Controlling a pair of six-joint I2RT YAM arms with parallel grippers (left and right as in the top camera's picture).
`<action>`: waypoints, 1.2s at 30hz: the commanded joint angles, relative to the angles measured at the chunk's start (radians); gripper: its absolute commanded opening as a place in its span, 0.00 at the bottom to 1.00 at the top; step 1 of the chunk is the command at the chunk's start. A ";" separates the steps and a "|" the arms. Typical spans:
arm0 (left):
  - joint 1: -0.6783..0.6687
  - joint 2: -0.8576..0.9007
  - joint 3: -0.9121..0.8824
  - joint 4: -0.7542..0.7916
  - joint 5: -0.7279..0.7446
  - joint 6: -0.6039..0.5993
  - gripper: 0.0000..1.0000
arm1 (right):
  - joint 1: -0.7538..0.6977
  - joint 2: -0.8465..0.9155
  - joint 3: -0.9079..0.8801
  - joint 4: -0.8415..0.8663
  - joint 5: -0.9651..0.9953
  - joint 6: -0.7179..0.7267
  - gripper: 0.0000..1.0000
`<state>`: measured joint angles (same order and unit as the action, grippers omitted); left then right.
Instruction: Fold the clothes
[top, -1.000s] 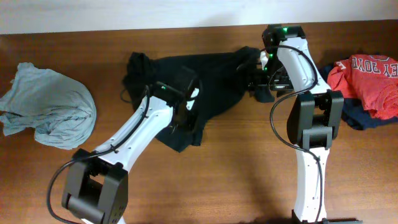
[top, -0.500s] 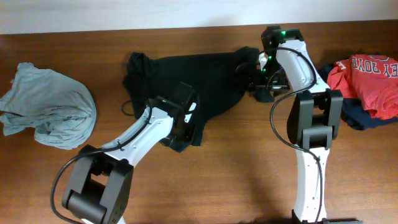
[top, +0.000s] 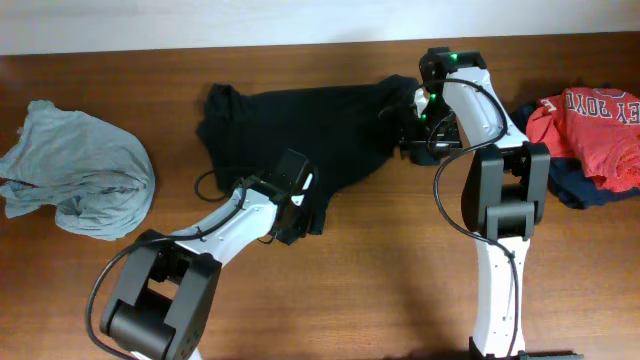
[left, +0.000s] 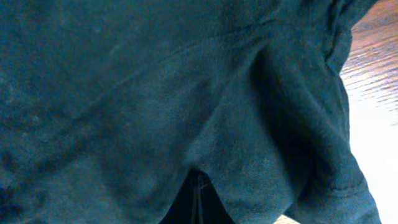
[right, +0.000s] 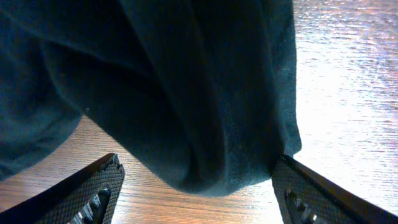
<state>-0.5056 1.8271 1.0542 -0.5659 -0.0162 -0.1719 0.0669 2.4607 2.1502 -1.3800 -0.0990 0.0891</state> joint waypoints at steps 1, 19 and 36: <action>0.009 0.049 -0.017 0.006 -0.033 0.006 0.01 | -0.002 -0.032 -0.005 -0.006 -0.021 -0.004 0.79; 0.105 0.229 0.001 -0.042 0.103 0.010 0.01 | -0.002 -0.032 -0.005 -0.023 -0.021 -0.004 0.60; 0.106 0.245 0.002 -0.056 0.105 0.010 0.00 | -0.144 -0.032 -0.005 -0.107 -0.020 0.023 0.04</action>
<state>-0.4030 1.9179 1.1301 -0.6342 0.1772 -0.1719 -0.0113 2.4607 2.1502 -1.4738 -0.1219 0.1009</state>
